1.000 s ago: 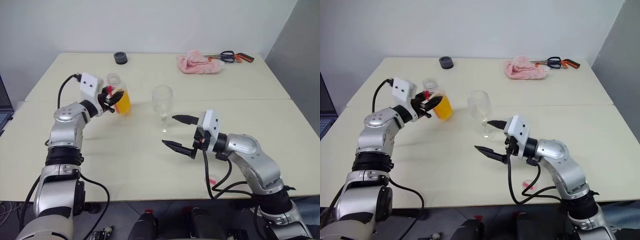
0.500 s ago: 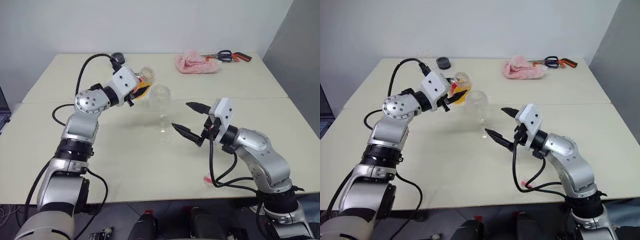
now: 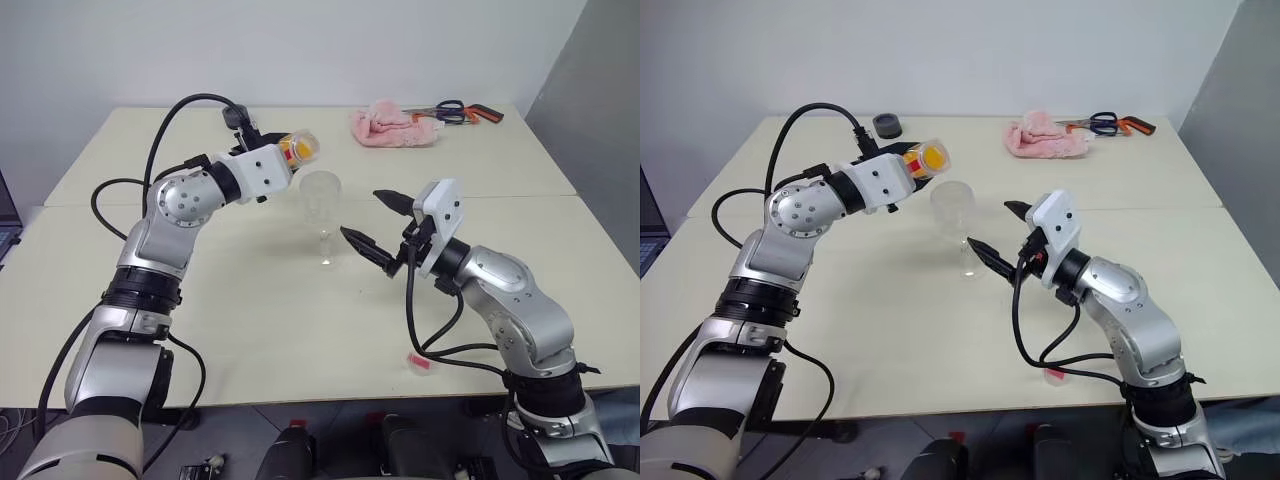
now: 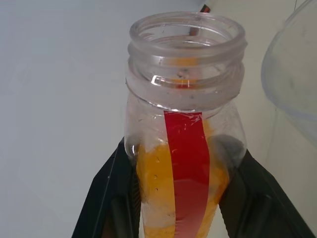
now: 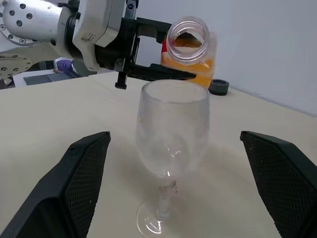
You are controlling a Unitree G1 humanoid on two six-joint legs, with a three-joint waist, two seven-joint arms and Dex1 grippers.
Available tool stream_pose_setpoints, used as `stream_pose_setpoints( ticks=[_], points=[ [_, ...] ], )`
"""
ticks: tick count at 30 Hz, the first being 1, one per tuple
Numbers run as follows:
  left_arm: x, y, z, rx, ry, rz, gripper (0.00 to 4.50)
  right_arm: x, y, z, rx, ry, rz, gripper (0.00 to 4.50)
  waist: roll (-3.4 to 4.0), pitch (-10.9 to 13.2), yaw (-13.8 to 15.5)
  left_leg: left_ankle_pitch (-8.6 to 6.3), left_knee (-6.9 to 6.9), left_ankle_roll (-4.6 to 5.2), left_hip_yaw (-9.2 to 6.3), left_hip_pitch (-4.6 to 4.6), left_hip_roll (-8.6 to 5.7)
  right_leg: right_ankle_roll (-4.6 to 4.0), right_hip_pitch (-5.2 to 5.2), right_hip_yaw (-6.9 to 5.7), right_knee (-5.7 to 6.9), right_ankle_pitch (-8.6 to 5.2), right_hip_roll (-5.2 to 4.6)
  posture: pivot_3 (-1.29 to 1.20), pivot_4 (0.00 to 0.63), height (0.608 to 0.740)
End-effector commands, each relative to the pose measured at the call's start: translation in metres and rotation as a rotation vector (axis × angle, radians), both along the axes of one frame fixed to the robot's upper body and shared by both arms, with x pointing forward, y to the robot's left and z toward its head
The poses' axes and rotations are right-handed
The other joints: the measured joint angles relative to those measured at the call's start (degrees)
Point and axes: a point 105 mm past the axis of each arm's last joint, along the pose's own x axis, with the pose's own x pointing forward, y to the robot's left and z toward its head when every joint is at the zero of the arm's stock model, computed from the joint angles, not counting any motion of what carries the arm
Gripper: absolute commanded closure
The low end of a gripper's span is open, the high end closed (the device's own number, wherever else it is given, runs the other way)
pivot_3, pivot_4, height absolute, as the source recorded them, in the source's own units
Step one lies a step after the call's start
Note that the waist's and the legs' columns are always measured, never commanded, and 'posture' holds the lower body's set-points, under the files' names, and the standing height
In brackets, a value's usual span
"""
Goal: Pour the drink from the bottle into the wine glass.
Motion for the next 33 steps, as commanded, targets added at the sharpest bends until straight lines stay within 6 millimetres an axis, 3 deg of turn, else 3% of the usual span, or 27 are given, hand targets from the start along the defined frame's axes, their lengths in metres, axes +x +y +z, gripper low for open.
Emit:
stream_pose_setpoints(
  ticks=[1,33],
  points=[
    [-0.005,-0.002,0.027,0.034,-0.133,-0.016,2.85,-0.006,0.003,0.017,0.015,-0.069,0.01,0.0,0.0,0.0,0.0,0.0,0.0,0.0,0.01,0.0,0.0,0.0,0.0,0.0,0.0,0.0,0.0,0.0,0.15,0.74],
    [-0.001,-0.004,0.041,0.251,-0.362,-0.003,2.85,-0.002,0.008,0.015,-0.006,-0.068,-0.008,0.0,0.0,0.0,-0.1,0.0,0.01,0.01,0.05,0.0,-0.03,0.0,-0.02,-0.01,0.03,0.0,0.0,0.0,0.15,0.74]
  ],
)
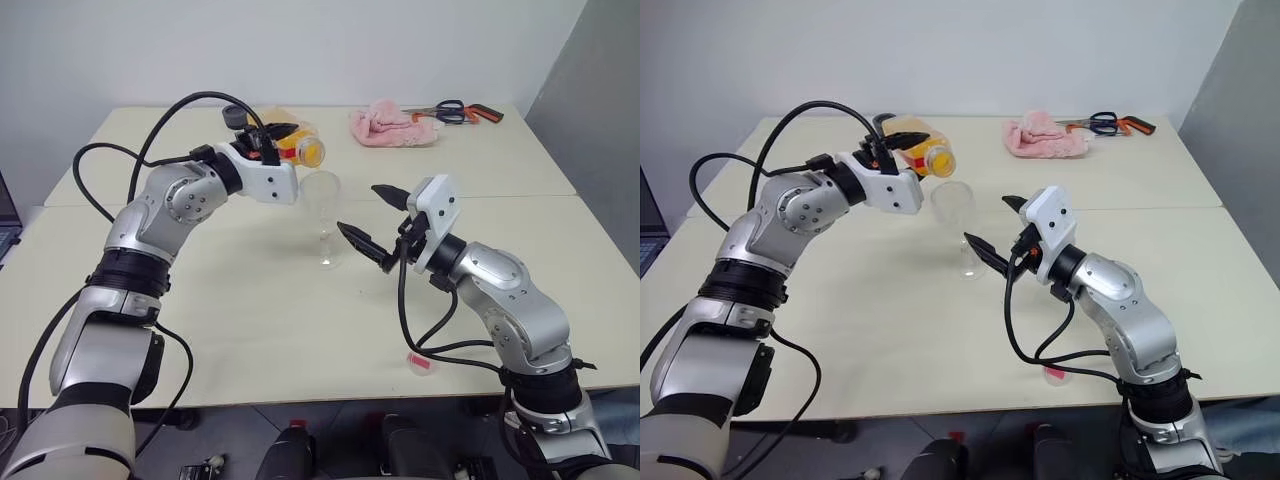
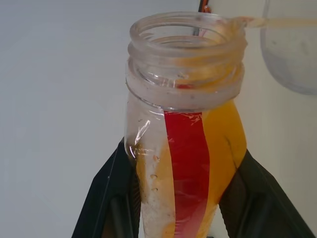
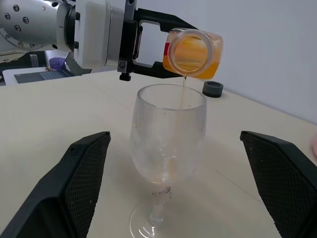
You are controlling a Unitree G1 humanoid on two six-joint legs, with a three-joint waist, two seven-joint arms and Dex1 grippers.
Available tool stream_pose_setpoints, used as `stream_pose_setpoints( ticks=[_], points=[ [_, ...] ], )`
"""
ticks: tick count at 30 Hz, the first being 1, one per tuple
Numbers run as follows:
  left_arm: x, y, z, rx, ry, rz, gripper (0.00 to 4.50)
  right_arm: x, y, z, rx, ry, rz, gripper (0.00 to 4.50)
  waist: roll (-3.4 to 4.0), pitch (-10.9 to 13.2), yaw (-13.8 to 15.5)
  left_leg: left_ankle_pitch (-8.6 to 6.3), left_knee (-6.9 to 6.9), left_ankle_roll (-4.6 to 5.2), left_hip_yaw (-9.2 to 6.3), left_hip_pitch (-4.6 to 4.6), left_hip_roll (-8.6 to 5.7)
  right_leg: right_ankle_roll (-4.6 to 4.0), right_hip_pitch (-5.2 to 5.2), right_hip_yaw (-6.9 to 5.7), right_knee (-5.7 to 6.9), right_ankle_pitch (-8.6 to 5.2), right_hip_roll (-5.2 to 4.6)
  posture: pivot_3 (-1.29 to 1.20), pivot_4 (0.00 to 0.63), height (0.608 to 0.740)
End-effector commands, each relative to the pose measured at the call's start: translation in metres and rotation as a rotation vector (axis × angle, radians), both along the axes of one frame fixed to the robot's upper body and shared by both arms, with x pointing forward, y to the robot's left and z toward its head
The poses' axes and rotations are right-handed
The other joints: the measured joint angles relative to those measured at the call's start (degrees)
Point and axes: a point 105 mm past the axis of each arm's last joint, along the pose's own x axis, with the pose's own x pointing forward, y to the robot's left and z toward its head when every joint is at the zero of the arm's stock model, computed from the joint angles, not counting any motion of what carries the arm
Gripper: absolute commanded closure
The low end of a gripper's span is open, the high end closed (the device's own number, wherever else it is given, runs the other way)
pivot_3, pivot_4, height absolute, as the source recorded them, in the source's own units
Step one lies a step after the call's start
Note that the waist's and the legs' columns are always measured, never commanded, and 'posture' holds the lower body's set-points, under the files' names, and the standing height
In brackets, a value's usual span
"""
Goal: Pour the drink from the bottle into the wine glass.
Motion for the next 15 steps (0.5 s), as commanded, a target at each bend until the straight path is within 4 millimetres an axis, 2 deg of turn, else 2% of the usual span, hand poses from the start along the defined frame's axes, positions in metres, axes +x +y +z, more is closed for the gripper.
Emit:
stream_pose_setpoints(
  ticks=[1,15],
  points=[
    [-0.0055,-0.0013,0.0314,-0.005,-0.114,-0.017,2.85,-0.0044,0.0036,0.0117,0.008,-0.047,0.011,0.0,0.0,0.0,0.0,0.0,0.0,0.0,0.0,0.0,0.0,0.0,0.0,0.0,0.0,0.0,0.0,0.0,0.15,0.74],
    [-0.0078,-0.0053,0.0359,0.029,-0.152,-0.035,2.85,-0.0032,0.0035,0.0064,-0.003,-0.03,0.003,0.0,0.0,0.0,0.0,0.0,0.01,0.0,0.03,0.0,0.0,0.0,-0.01,0.0,0.02,0.0,0.0,0.0,0.15,0.74]
  ],
)
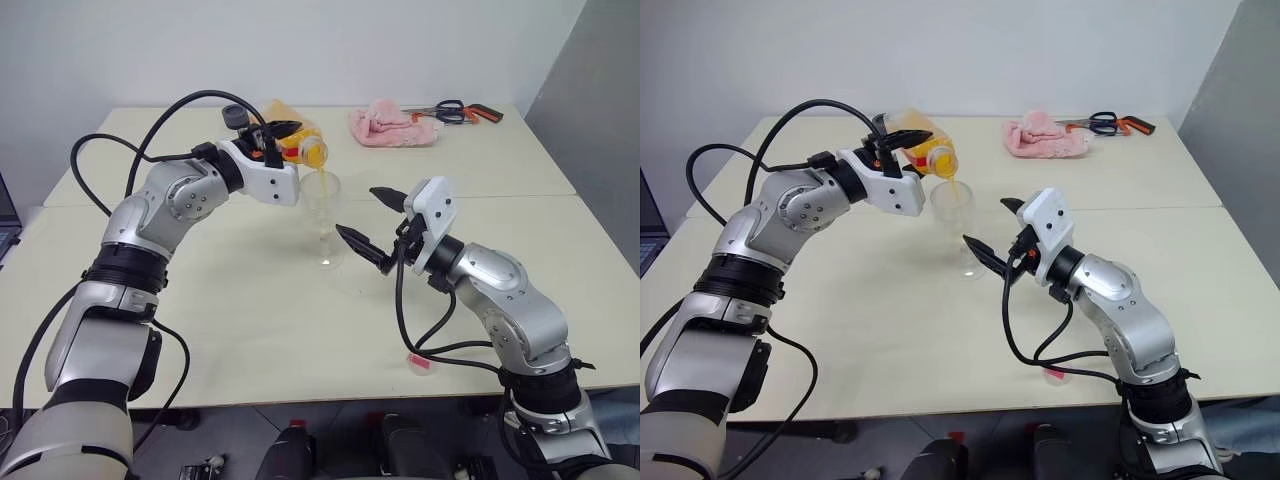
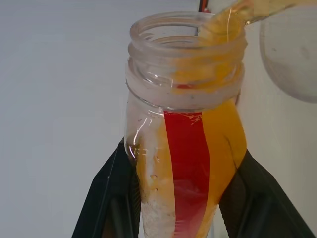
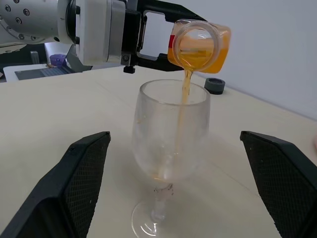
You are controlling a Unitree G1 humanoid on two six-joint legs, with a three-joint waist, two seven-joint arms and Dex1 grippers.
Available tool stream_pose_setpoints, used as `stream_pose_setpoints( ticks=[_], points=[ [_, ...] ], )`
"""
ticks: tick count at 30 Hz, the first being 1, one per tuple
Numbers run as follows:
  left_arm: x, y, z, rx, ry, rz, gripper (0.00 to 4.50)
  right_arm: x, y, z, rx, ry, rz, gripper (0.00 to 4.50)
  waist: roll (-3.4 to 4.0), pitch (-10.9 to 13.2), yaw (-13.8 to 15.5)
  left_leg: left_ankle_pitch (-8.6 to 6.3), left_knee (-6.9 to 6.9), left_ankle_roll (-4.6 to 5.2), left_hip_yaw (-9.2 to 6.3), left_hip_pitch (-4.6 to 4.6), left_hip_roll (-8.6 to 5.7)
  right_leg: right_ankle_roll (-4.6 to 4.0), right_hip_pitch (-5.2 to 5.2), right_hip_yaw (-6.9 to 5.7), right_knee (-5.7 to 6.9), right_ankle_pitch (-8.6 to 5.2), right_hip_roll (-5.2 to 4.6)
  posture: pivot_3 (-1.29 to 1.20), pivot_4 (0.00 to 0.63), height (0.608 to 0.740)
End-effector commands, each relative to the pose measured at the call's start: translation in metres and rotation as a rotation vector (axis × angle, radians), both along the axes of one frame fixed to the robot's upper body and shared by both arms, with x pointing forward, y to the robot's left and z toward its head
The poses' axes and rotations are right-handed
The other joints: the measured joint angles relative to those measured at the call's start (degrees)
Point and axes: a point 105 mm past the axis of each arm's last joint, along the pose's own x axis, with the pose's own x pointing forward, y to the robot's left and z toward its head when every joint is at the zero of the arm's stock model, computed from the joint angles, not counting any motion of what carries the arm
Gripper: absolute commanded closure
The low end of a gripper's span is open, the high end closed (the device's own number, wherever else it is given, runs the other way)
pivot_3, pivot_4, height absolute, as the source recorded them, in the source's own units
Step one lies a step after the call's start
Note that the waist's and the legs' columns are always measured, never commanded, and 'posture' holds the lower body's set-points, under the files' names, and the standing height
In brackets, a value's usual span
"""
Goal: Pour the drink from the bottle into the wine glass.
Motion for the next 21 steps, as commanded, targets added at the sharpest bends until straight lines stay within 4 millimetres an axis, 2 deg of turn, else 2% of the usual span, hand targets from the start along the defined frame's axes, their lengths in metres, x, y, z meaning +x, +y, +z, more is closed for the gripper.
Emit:
stream_pose_setpoints(
  ticks=[1,21],
  points=[
    [-0.0065,-0.0028,0.0313,-0.011,-0.11,-0.025,2.85,-0.0034,0.0019,0.0094,0.01,-0.042,0.003,0.0,0.0,0.0,0.0,0.0,0.0,0.0,0.0,0.0,0.0,0.0,0.0,0.0,0.0,0.0,0.0,0.0,0.15,0.74],
    [-0.0058,-0.0004,0.0359,0.009,-0.141,-0.019,2.85,-0.0038,-0.0004,0.0045,0.004,-0.029,0.008,0.0,0.0,0.0,0.0,0.0,0.01,0.0,0.09,0.0,0.0,0.0,0.0,0.0,0.02,0.0,0.0,0.0,0.15,0.74]
  ],
)
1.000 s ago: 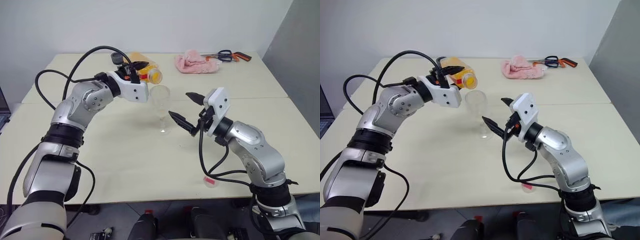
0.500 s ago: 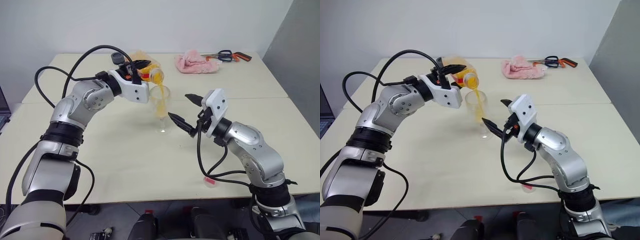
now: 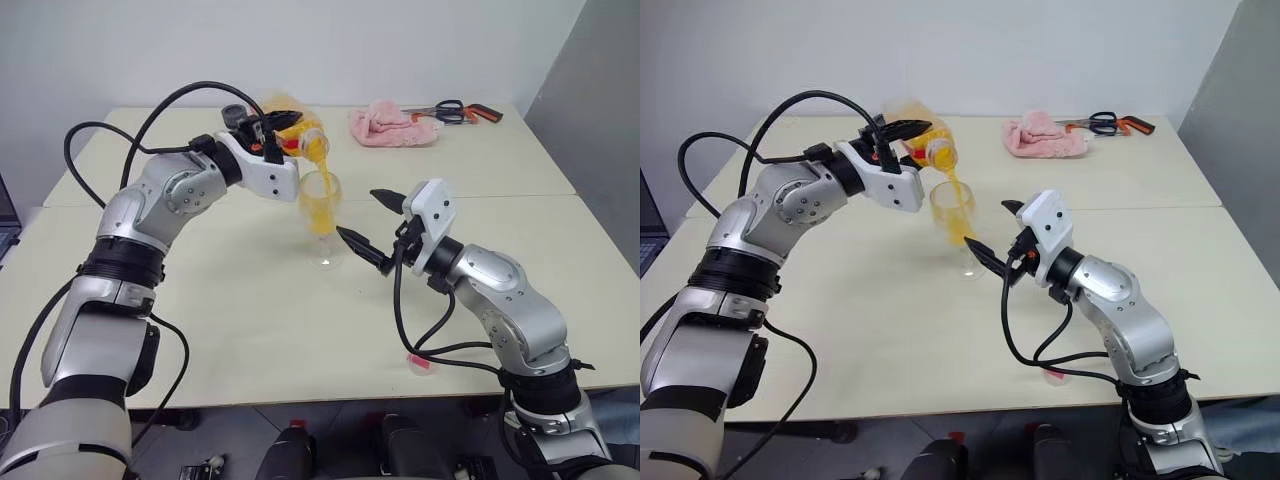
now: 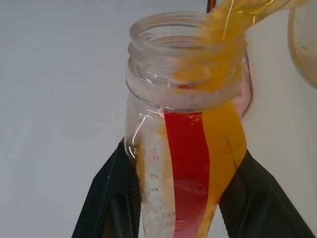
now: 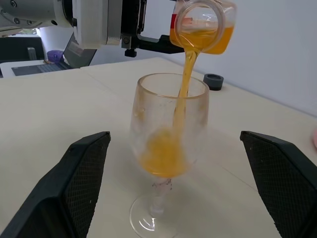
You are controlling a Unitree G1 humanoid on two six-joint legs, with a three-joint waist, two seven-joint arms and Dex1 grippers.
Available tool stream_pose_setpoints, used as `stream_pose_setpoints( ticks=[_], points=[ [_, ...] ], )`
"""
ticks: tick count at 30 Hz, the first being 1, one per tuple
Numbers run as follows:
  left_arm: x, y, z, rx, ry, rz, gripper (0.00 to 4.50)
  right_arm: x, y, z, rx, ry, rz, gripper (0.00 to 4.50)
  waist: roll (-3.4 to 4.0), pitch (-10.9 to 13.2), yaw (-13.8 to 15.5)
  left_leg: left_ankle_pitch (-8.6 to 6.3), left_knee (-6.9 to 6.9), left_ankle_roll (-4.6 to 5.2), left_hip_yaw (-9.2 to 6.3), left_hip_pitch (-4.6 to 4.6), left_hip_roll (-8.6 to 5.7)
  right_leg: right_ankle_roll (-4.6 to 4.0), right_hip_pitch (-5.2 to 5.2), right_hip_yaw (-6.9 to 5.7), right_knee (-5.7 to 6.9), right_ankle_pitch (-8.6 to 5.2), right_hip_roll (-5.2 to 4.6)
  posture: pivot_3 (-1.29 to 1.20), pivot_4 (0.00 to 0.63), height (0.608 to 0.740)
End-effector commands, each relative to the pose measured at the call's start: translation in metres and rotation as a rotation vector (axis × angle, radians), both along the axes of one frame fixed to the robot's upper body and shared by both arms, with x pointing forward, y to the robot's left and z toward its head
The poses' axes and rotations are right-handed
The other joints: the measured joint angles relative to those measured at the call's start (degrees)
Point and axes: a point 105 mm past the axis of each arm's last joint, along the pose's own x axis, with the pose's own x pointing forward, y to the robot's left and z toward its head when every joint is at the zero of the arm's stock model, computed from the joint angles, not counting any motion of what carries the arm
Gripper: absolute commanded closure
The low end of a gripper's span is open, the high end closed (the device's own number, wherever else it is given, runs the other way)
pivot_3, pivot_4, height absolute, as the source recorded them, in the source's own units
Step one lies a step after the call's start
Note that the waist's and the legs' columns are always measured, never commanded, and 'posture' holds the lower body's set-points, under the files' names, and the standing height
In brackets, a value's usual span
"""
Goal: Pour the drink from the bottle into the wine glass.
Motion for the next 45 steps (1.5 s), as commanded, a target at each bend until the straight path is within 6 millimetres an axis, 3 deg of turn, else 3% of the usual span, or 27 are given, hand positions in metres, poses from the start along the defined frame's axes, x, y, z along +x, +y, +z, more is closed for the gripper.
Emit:
stream_pose_setpoints(
  ticks=[1,45],
  points=[
    [-0.0049,0.0,0.0254,-0.014,-0.083,-0.017,2.85,-0.0044,0.0,0.0072,0.015,-0.033,0.016,0.0,0.0,0.0,0.0,0.0,0.0,0.0,0.01,0.0,0.0,0.0,0.0,0.0,0.0,0.0,0.0,0.0,0.15,0.74],
    [-0.0039,0.0036,0.0272,0.022,-0.107,-0.016,2.85,-0.0071,0.0027,0.0056,0.005,-0.022,0.031,0.0,0.0,0.0,-0.1,0.0,0.03,0.0,0.15,0.0,0.0,0.0,0.0,0.01,0.03,0.0,0.0,0.0,0.15,0.74]
  ],
)
